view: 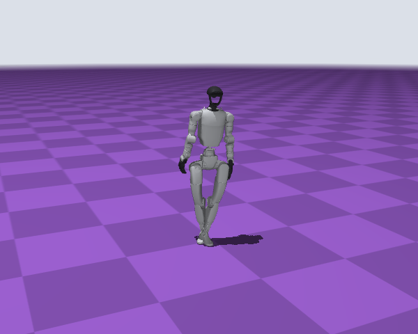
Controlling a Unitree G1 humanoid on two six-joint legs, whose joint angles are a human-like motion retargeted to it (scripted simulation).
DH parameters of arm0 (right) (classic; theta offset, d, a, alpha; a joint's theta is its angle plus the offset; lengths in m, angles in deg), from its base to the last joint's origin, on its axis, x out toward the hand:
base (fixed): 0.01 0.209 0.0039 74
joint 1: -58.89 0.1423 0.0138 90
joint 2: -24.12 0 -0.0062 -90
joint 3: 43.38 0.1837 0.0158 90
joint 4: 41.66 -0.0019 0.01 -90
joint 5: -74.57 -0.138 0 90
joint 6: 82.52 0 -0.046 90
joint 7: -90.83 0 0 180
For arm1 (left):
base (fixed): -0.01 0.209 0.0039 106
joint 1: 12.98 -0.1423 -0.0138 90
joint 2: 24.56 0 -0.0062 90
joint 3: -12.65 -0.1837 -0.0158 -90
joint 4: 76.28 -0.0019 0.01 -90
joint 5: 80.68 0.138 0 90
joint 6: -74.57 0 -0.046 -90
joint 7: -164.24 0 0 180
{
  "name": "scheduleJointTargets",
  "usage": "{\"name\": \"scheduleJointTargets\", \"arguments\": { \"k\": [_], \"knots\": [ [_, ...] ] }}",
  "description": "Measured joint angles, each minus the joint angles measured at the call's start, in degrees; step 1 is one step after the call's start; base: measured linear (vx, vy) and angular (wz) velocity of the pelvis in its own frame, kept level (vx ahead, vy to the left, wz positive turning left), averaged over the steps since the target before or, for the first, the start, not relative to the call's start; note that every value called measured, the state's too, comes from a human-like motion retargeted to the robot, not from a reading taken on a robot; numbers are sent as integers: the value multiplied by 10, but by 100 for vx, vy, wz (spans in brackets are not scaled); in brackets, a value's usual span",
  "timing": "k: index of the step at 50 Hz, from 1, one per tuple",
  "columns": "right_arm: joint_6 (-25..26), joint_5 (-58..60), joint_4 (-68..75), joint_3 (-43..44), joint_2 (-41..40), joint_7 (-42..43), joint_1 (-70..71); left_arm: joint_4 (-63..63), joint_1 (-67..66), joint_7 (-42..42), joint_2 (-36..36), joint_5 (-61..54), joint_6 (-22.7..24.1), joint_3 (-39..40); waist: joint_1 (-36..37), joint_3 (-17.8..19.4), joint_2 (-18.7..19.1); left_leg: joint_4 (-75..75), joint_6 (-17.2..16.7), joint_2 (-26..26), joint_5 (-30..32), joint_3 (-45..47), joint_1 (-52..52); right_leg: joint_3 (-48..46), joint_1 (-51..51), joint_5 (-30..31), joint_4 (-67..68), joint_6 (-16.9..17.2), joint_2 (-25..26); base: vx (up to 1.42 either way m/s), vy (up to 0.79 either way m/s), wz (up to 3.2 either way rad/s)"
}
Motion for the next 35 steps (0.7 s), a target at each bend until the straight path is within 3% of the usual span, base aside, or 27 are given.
{"name": "scheduleJointTargets", "arguments": {
  "k": [5, 7, 12, 15, 20, 25, 26, 27, 30, 32, 35],
  "knots": [
    [-24, -31, 0, -16, -13, 26, 27, -9, -3, -15, 2, 32, -18, -3, 13, -1, -20, 42, 1, -2, -10, 78, -16, 7, 20, -4, -60, -28, -16, -1, -8, -11],
    [-35, -31, -8, -30, -18, 33, 51, -7, 12, -19, -2, 31, -28, -1, 11, 15, -30, 105, 3, 1, 0, 98, -45, 12, 22, -5, -63, -20, -36, -18, -3, 37],
    [-56, 10, -48, -68, -28, 30, 92, 16, 30, -16, -8, 6, -24, -6, -4, 21, -42, 291, 2, 18, 104, 111, -151, -5, 27, -12, -78, -13, -59, -6, -2, 46],
    [-67, 25, -66, -72, -33, 45, 115, 38, 35, -20, -15, 7, -15, -15, 2, 29, -34, 343, -1, 15, 88, 94, -196, -11, 38, -11, -90, -10, -55, 2, 3, 10],
    [-85, 14, -84, -80, -48, 55, 122, 50, 30, -10, -17, 29, -1, -25, 15, 23, -14, 211, -62, 18, 66, 73, -198, 1, 51, -21, -92, -5, -37, 19, 7, -10],
    [-97, 9, -88, -84, -55, 34, 117, 39, 29, -11, -12, 35, -5, -24, 21, 30, 13, 90, -138, 5, 65, -35, -189, 1, 87, -37, -101, 5, -2, 31, 10, 3],
    [-97, 10, -87, -86, -53, 35, 114, 35, 29, -14, -12, 33, -5, -21, 19, 30, 14, 84, -139, 2, 81, -47, -186, -4, 95, -40, -103, 9, -1, 49, 20, 23],
    [-97, 11, -86, -88, -51, 36, 109, 31, 28, -16, -12, 30, -6, -18, 17, 29, 13, 84, -131, -2, 91, -52, -184, -9, 102, -42, -104, 13, -1, 51, 22, 39],
    [-92, 20, -79, -94, -40, 41, 92, 16, 24, -21, -12, 24, -10, -4, 16, 19, -4, 116, -61, -12, 78, -10, -186, -18, 115, -49, -99, 27, -20, 42, 13, 9],
    [-84, 20, -70, -93, -34, 49, 80, 2, 24, -30, -9, 17, -14, 4, 28, 17, -12, 144, -44, -25, 56, -47, -190, -20, 122, -50, -84, 35, -33, 42, 10, -40],
    [-72, 11, -56, -90, -23, 54, 59, -13, 19, -37, -5, 3, -15, 12, 46, 9, -17, 154, -15, -14, 23, -22, -170, -11, 120, -31, -39, 48, -49, 55, 16, -45]
  ]
}}
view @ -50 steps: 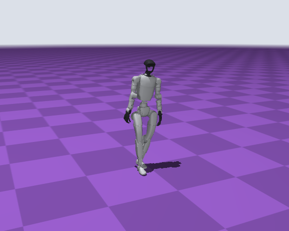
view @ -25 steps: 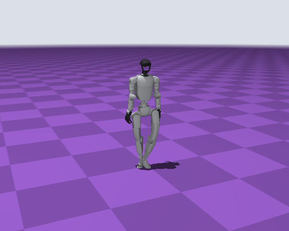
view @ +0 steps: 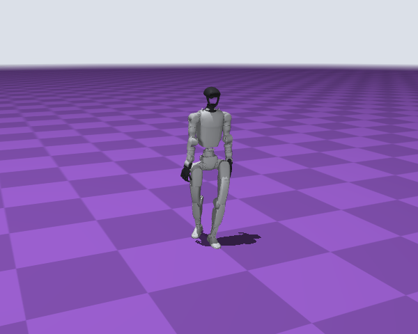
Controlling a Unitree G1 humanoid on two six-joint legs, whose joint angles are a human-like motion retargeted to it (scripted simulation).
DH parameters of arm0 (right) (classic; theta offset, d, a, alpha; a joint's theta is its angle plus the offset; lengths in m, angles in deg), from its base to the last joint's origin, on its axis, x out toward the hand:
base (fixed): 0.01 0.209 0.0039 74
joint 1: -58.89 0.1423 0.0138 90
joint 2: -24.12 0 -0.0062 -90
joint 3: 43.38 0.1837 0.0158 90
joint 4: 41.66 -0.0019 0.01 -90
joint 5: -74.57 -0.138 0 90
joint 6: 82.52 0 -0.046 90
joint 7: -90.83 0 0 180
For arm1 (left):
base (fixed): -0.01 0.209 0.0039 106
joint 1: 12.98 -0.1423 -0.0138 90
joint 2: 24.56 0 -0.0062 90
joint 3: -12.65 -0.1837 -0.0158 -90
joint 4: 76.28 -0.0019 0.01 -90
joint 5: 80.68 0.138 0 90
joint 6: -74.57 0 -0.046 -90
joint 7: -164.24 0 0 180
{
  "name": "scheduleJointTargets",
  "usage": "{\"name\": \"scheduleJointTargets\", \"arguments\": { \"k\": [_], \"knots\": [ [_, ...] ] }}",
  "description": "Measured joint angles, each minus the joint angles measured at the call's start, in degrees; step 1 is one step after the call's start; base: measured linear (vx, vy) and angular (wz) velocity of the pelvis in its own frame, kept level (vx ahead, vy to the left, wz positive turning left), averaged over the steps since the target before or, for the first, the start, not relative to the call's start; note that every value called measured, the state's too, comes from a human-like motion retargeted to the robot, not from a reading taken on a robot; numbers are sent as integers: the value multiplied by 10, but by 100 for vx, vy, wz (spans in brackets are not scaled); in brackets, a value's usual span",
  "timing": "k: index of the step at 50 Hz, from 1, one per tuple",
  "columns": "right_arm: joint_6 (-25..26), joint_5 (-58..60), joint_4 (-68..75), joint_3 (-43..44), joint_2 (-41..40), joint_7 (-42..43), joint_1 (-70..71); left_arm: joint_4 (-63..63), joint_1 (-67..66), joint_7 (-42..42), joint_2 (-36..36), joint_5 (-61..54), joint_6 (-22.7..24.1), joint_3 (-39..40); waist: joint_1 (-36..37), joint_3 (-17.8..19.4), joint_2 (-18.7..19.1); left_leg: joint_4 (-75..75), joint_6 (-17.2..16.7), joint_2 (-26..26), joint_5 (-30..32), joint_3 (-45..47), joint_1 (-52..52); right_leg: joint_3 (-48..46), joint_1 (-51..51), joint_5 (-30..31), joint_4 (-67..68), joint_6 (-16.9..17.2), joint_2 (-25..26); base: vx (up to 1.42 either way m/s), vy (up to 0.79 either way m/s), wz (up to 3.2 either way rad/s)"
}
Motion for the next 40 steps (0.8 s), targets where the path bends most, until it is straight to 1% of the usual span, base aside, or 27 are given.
{"name": "scheduleJointTargets", "arguments": {
  "k": [2, 3, 5, 7, 10, 11, 13, 16, 17, 18, 19, 20, 22, 25, 27, 28, 30, 31, 32, 33, 35, 37, 38, 40],
  "knots": [
    [5, -8, 4, 1, 5, -1, -11, -10, -2, 1, 2, -12, 0, 9, 0, -4, 8, -5, 13, 13, -11, 9, 18, 3, -8, 49, 51, 1, -5, 55, 15, -34],
    [6, -11, 3, 4, 7, -1, -16, -15, -1, 1, 2, -21, 1, 12, -3, -3, 17, -8, 15, 24, -15, 9, 29, 7, -16, 82, 86, -2, -5, 43, 10, -16],
    [0, -14, -5, 11, 9, -3, -29, -23, 2, 0, 3, -39, 1, 11, -13, 1, 40, -20, 11, 51, -19, 2, 55, 24, -50, 137, 178, -24, 1, 40, 8, -1],
    [-10, -17, -12, 11, 10, -4, -38, -25, 6, 2, 4, -51, 3, 11, -27, 7, 54, -34, 7, 73, -22, 3, 78, 38, -101, 122, 280, -39, 7, 42, 7, -3],
    [-12, -20, -13, 12, 11, -1, -44, -21, 20, 10, 9, -52, 3, 0, -50, 15, 61, -55, 7, 84, -22, 3, 103, 32, -172, 92, 358, -30, 5, 29, 0, 8],
    [-12, -20, -11, 13, 11, -3, -46, -17, 27, 10, 11, -48, 0, -7, -57, 18, 58, -63, 9, 80, -21, 1, 111, 33, -196, 84, 361, -29, 6, 33, -2, 25],
    [-10, -19, -7, 12, 11, -12, -51, -3, 38, 9, 12, -39, -1, -21, -70, 20, 51, -78, 13, 72, -20, 0, 125, 22, -232, 67, 336, -35, 5, 32, -3, 22],
    [-7, -10, -2, 12, 13, -34, -58, 31, 53, 12, 14, -26, 8, -45, -79, 22, 29, -93, 24, 45, -26, 1, 143, 2, -267, 49, 232, -46, -3, 36, -5, 13],
    [-6, -6, 0, 12, 14, -40, -59, 43, 56, 15, 16, -23, 14, -53, -81, 24, 19, -97, 28, 32, -30, -2, 151, 6, -277, 49, 191, -45, -2, 38, -12, 13],
    [-5, -3, 2, 11, 15, -43, -60, 55, 59, 16, 19, -22, 22, -59, -83, 28, 8, -99, 30, 21, -35, -6, 161, 21, -285, 50, 148, -35, 3, 38, -16, 12],
    [-4, -2, 5, 10, 15, -45, -60, 64, 61, 17, 22, -21, 30, -62, -85, 32, -1, -99, 31, 14, -43, -8, 173, 31, -290, 56, 114, -40, 7, 32, -18, 9],
    [-3, -1, 9, 8, 15, -45, -59, 71, 64, 17, 26, -22, 38, -64, -86, 37, -8, -99, 31, 9, -52, -10, 186, 38, -292, 65, 83, -52, 11, 39, -22, -8],
    [0, 0, 16, 3, 13, -46, -56, 72, 66, 10, 30, -28, 45, -54, -81, 40, -12, -92, 31, 10, -67, -9, 205, 42, -285, 92, 68, -79, 18, 48, -22, -20],
    [6, 4, 24, 8, 11, -47, -47, 61, 64, -2, 24, -47, 38, -27, -78, 42, -10, -63, 31, 16, -86, -1, 221, 61, -263, 80, 75, -104, 32, 47, -15, -16],
    [6, 0, 24, 14, 10, -44, -44, 52, 56, -1, 17, -60, 35, -12, -61, 40, -14, -26, 31, 18, -64, 31, 224, 80, -242, 65, 68, -108, 36, 57, -14, -49],
    [4, -5, 24, 18, 9, -43, -41, 48, 53, 0, 13, -63, 35, -4, -54, 43, -16, 9, 31, 23, -43, 41, 218, 66, -228, 58, 65, -109, 29, 48, -17, -41],
    [4, -18, 22, 23, 12, -41, -28, 40, 47, 8, 7, -62, 37, 6, -35, 53, -27, 110, 31, 31, 6, 49, 182, 75, -206, 47, 56, -116, 23, 41, -22, -37],
    [5, -24, 21, 23, 13, -39, -21, 38, 44, 17, 6, -57, 38, 6, -28, 57, -31, 168, 31, 31, 12, 42, 151, 80, -197, 47, 47, -116, 21, 39, -25, -24],
    [6, -29, 20, 23, 13, -37, -12, 35, 40, 26, 6, -51, 38, 5, -23, 61, -35, 223, 31, 35, 3, 40, 122, 82, -188, 46, 39, -118, 19, 40, -35, -5],
    [6, -32, 20, 20, 14, -34, -2, 33, 35, 34, 8, -45, 37, 3, -21, 63, -39, 271, 31, 48, -31, 45, 97, 81, -179, 43, 31, -120, 19, 42, -42, 1],
    [7, -31, 19, 15, 13, -28, 15, 26, 23, 40, 12, -35, 33, -2, -15, 68, -45, 321, 31, 96, -96, 90, 76, 81, -156, 35, 17, -116, 17, 43, -30, 5],
    [13, -25, 17, 13, 11, -16, 41, 17, 13, 40, 14, -22, 28, -4, -8, 70, -37, 336, 31, 112, -136, 118, 43, 80, -143, 40, 3, -102, 21, 25, 28, 14],
    [15, -20, 14, 14, 11, -9, 53, 11, 9, 38, 12, -16, 26, -4, -6, 69, -32, 327, 31, 99, -141, 120, 17, 77, -141, 47, -4, -92, 19, 3, 64, 34],
    [9, -15, 4, 14, 8, 4, 67, -1, -3, 39, 4, -9, 22, -5, -5, 61, -27, 272, 31, 49, -136, 123, -26, 70, -140, 65, -19, -65, 0, 3, 71, 52]
  ]
}}
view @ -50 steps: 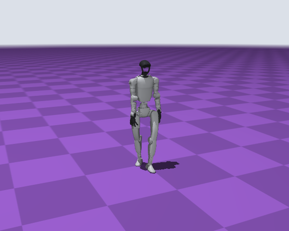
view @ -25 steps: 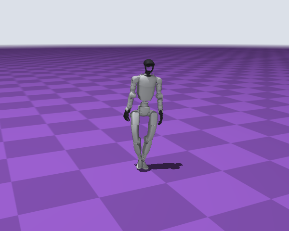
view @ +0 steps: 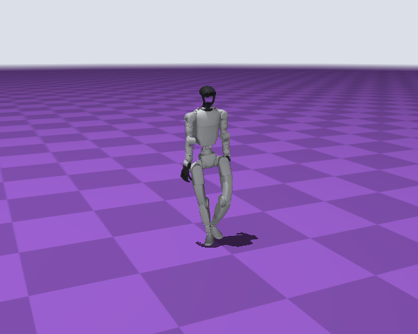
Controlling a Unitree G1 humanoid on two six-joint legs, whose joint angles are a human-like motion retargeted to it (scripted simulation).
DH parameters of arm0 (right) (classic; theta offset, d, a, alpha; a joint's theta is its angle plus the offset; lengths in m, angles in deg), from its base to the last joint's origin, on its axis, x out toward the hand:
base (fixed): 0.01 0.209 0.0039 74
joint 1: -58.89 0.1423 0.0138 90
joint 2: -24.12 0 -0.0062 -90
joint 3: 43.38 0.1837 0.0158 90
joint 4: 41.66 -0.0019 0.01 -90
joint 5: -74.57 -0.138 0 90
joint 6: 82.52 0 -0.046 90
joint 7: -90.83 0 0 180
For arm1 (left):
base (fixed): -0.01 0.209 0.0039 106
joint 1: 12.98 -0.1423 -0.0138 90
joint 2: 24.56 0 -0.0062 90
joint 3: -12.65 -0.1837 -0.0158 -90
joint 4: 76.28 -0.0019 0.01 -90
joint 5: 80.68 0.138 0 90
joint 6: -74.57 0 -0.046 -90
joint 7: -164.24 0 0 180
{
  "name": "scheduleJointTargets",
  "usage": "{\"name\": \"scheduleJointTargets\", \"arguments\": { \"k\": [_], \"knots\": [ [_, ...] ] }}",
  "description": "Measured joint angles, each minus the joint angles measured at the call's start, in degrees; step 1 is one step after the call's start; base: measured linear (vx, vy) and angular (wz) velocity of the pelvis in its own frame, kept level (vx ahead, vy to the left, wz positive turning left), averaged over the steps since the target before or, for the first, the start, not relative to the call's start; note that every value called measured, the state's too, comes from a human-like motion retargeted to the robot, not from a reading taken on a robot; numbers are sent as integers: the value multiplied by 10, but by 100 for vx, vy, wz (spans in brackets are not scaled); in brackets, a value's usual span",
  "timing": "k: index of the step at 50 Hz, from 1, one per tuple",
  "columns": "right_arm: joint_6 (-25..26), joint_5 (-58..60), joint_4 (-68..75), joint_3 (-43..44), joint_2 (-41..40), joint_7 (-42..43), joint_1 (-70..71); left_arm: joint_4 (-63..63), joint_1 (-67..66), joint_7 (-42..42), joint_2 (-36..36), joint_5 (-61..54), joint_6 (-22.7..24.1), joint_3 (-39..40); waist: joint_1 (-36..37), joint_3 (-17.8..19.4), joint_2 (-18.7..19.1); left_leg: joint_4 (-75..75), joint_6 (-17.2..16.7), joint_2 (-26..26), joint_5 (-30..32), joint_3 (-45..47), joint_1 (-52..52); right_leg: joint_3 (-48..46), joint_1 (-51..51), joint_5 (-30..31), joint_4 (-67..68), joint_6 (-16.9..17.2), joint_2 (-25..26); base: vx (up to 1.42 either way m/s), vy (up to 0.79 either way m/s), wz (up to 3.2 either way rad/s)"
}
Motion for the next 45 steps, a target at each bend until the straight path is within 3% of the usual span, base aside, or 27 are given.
{"name": "scheduleJointTargets", "arguments": {
  "k": [6, 10, 13, 15, 18, 20, 25, 27, 29, 32, 37, 40, 43, 45],
  "knots": [
    [-48, -62, -38, 32, -10, 38, 38, -18, -5, 25, -13, 21, -5, -11, -19, -8, 7, -111, -13, -85, -11, -36, -89, -38, 15, -4, -17, 42, -23, 22, 22, 59],
    [-58, -104, -48, 41, -25, 23, 55, -13, -7, 33, -19, 30, 0, -11, -7, -9, 5, -82, -20, -90, -52, -39, -125, -31, 36, -15, -27, 54, -21, 36, 6, -15],
    [-64, -103, -47, 38, -35, 15, 55, -12, -7, 34, -19, 32, -3, -9, -6, -16, 3, -87, -20, -97, -47, -53, -117, -29, 55, -24, -31, 65, -18, 51, 8, -15],
    [-67, -92, -44, 32, -38, 9, 49, -13, -5, 32, -16, 35, -13, -9, -2, -22, -3, -84, 0, -94, -105, -51, -97, -25, 65, -33, -26, 69, -19, 48, 0, -30],
    [-60, -66, -39, 19, -43, 12, 30, -15, -4, 25, -11, 45, -25, 0, 0, -40, -4, -120, 0, -85, -166, -71, -59, -11, 61, -42, 4, 63, -14, 54, 3, -43],
    [-51, -53, -41, 6, -44, 21, 15, -14, 1, 16, -5, 41, -29, 3, -2, -40, -2, -135, 0, -77, -179, -78, -41, -5, 50, -24, 41, 63, -11, 43, 4, -36],
    [-35, -68, -35, -2, -33, 87, -11, 10, 22, 28, 9, 16, -26, -21, -9, -33, 43, -213, 0, -45, -174, -121, 22, -4, -48, 145, 256, 61, -18, 31, 12, -23],
    [-40, -75, -37, 2, -25, 115, -18, 31, 33, 36, 17, 15, -28, -26, -29, -31, 63, -234, 0, -32, -172, -139, 31, -28, -106, 152, 385, 37, -34, 30, 11, 14],
    [-54, -76, -32, 7, -16, 126, -22, 48, 47, 32, 29, 12, -28, -36, -53, -27, 75, -251, 0, -25, -166, -155, 37, -44, -156, 90, 475, 17, -40, 16, 4, 32],
    [-62, -74, -12, 17, 0, 115, -31, 64, 69, 16, 48, 9, -24, -59, -79, -26, 85, -278, 0, -25, -152, -176, 44, -47, -228, -48, 545, 7, -41, 22, 4, 43],
    [-46, -94, -1, 25, 28, 83, -59, 89, 107, 11, 60, 10, -22, -76, -99, -25, 81, -349, 0, -42, -124, -183, 81, -42, -327, -198, 525, -19, -58, 23, 7, 24],
    [-67, -98, -27, 28, 42, 101, -90, 108, 121, 16, 61, 1, -16, -84, -109, -26, 68, -384, 0, -59, -115, -184, 107, -23, -365, -205, 466, -21, -55, 26, 0, 28],
    [-78, -85, -43, 29, 51, 113, -114, 124, 123, 15, 65, -8, -1, -95, -129, -25, 58, -395, 0, -64, -118, -198, 134, 10, -367, -134, 407, -47, -34, 36, -14, 47],
    [-75, -79, -42, 26, 50, 114, -126, 126, 117, 10, 67, -8, 3, -97, -119, -40, 75, -395, 0, -36, -121, -189, 137, -47, -332, -184, 407, -69, -27, 38, -14, -8]
  ]
}}
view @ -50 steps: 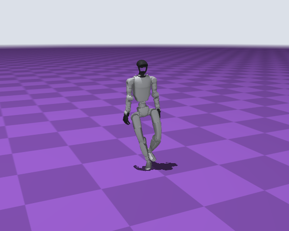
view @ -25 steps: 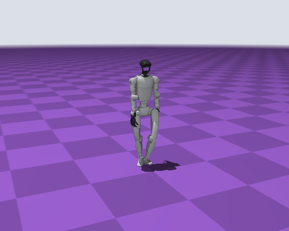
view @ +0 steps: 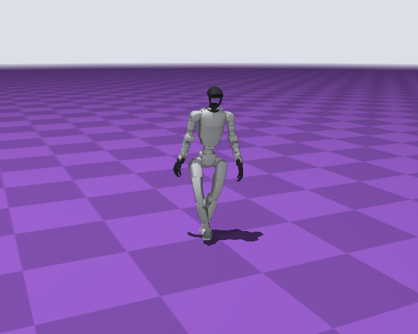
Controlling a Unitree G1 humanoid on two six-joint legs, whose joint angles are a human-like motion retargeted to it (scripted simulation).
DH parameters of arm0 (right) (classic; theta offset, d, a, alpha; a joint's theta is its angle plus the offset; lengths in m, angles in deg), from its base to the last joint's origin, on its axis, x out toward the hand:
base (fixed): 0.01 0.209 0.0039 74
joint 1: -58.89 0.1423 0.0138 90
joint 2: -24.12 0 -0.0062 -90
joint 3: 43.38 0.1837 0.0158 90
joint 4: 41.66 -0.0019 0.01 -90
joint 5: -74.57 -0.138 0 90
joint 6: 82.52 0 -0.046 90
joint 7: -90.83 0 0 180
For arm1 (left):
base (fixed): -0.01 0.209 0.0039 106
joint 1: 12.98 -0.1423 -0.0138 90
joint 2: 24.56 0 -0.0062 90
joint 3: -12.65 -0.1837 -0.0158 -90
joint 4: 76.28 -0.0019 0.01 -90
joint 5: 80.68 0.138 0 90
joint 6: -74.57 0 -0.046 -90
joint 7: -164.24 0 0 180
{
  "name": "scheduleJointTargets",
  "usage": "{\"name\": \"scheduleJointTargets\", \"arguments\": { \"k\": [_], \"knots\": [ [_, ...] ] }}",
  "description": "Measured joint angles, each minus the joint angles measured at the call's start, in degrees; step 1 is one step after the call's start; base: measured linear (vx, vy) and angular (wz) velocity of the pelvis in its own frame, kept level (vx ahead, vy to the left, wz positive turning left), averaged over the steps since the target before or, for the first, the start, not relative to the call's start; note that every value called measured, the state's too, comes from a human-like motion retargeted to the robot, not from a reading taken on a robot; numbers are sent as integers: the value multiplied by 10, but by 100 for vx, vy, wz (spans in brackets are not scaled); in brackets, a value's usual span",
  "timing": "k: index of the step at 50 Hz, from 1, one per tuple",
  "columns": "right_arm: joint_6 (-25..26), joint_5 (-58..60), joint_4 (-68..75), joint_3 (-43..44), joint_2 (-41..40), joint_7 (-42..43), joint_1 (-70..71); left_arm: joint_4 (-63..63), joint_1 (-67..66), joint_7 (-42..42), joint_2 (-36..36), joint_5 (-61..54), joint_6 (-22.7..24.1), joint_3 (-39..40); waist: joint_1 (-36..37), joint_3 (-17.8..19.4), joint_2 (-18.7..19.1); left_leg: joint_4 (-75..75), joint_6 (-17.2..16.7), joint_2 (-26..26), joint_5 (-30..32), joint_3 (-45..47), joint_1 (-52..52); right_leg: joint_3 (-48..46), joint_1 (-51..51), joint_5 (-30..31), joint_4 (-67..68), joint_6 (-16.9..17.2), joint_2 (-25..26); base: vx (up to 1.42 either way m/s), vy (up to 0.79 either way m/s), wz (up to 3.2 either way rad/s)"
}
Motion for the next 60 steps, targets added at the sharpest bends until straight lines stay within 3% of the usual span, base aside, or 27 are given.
{"name": "scheduleJointTargets", "arguments": {
  "k": [5, 9, 12, 13, 15, 18, 20, 22, 23, 27, 35, 38, 43, 45, 48, 51, 53, 55, 60],
  "knots": [
    [17, 7, 25, 29, 4, -39, 3, -9, -25, -7, -19, 16, 2, 9, 11, 5, -5, 87, 0, 17, 9, 39, 17, 42, 67, 29, -61, -26, 36, 46, -14, -3],
    [15, -44, 32, 39, -15, -58, 23, -31, -47, -4, -33, 20, 0, 25, 18, 18, -19, 271, 0, 61, 127, 105, -36, 64, 131, 50, -136, -23, 50, 28, -5, 14],
    [12, -89, 18, 35, -35, -58, 27, -50, -58, -2, -38, 31, -1, 23, 47, 19, -27, 437, 0, 70, 218, 93, -121, 57, 169, 83, -197, -26, 51, 27, -2, 18],
    [16, -98, 7, 28, -39, -50, 29, -55, -62, -3, -39, 33, 0, 24, 59, 18, -31, 480, 0, 57, 219, 79, -147, 61, 176, 93, -214, -25, 52, 25, -9, -6],
    [27, -95, -26, 9, -42, -27, 33, -70, -66, -1, -40, 30, 3, 35, 86, 20, -37, 528, 0, 82, 163, 80, -178, 72, 190, 105, -239, -36, 68, 24, -21, -16],
    [33, -31, -109, -22, -43, -9, 24, -115, -64, 42, -41, -6, 2, 85, 95, 19, -23, 444, 0, 114, 151, 108, -185, 69, 214, 133, -276, -32, 83, 22, 11, 3],
    [13, 21, -157, -40, -39, -17, 15, -143, -65, 71, -38, -38, -16, 118, 96, 17, -19, 325, 0, 89, 234, 103, -179, 77, 226, 157, -292, -28, 84, 25, 32, 10],
    [-14, 57, -188, -52, -30, -37, 13, -156, -70, 77, -32, -74, -31, 126, 88, 14, -14, 214, -8, 24, 383, 23, -166, 67, 225, 184, -278, -21, 67, 27, 29, 42],
    [-21, 68, -199, -58, -28, -49, 14, -158, -73, 71, -27, -88, -33, 125, 83, 15, -18, 214, -2, 8, 429, -17, -163, 67, 225, 204, -271, -21, 60, 24, -1, 11],
    [-16, 76, -210, -74, -33, -91, 33, -156, -81, 11, -10, -98, -28, 112, 93, 19, -28, 262, 0, 74, 364, 48, -140, 59, 228, 301, -239, -44, 67, 38, -24, -61],
    [14, 41, -95, -45, -47, -107, 52, -121, -77, 28, -44, -84, -4, 112, 96, 19, -24, 230, 0, 78, 359, 49, -74, 22, 212, 461, -141, -31, 32, 28, 3, -74],
    [16, 48, -57, -30, -37, -108, 41, -97, -65, 6, -49, -87, 8, 91, 88, 20, -29, 246, 0, 61, 356, 34, -69, -9, 217, 405, -176, -18, 24, 46, 2, -4],
    [30, 54, 15, -16, -22, -121, 17, -58, -42, -28, -44, -79, 18, 56, 76, 26, -78, 309, 0, 26, 336, 59, -50, 4, 232, 354, -350, -3, 23, 42, -12, 15],
    [40, 58, 51, -9, -17, -144, 13, -43, -36, -23, -40, -77, 19, 44, 75, 31, -94, 329, 0, 21, 323, 68, -30, 20, 243, 373, -403, 5, 25, 45, -12, 1],
    [58, 74, 84, 0, -14, -190, 9, -24, -39, -19, -38, -81, 20, 48, 91, 33, -114, 352, 0, 23, 295, 97, 6, 34, 266, 455, -421, 44, 18, 62, -15, -55],
    [67, 91, 73, -8, -18, -245, -4, -16, -49, -34, -33, -89, 24, 59, 93, 32, -109, 424, 0, 48, 314, 95, 3, 44, 297, 376, -411, -31, 44, 61, -2, -11],
    [55, 117, 38, -17, -19, -275, -24, -18, -56, -64, -32, -96, 26, 70, 85, 31, -95, 515, 0, 72, 353, 72, -33, 29, 320, 318, -403, -43, 64, 56, -14, 48],
    [32, 138, 12, -23, -19, -272, -40, -35, -60, -117, -36, -107, 34, 77, 77, 29, -83, 595, 0, 75, 392, 30, -83, 67, 327, 301, -399, -43, 83, 36, -25, 51],
    [52, 135, 40, -20, -14, -186, -18, -87, -80, -215, -56, -126, 89, 90, 96, 13, -65, 584, 0, 121, 268, 56, -133, 36, 357, 290, -406, -30, 101, 40, 6, 9]
  ]
}}
